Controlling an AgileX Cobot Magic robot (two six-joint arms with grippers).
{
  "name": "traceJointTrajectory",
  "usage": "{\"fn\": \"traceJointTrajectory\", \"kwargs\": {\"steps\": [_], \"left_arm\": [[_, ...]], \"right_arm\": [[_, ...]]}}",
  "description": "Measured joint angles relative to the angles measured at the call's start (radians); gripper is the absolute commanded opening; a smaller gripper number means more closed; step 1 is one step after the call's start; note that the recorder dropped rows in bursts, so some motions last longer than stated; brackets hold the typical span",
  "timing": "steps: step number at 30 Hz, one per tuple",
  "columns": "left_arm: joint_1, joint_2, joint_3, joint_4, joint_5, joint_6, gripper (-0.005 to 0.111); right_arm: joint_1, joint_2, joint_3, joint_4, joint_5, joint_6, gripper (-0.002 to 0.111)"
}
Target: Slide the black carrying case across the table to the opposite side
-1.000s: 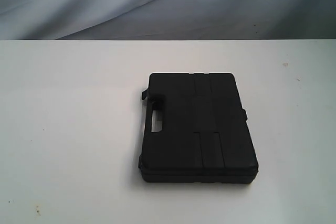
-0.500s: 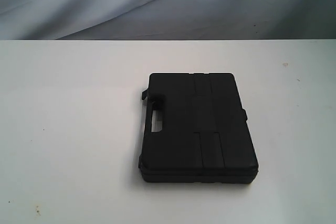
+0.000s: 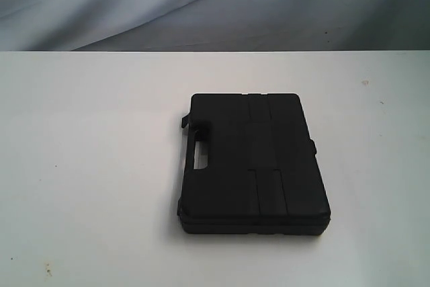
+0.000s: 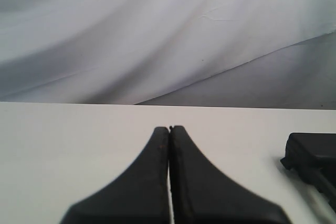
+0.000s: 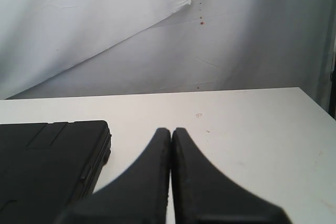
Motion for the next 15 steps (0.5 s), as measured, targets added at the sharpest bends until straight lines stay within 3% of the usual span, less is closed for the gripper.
{"fn": "traceJointTrajectory", "kwargs": {"steps": [15], "left_arm": [[0.0,0.0,0.0,0.0,-0.015,0.0,0.0]], "right_arm": [[0.0,0.0,0.0,0.0,0.0,0.0,0.0]]}}
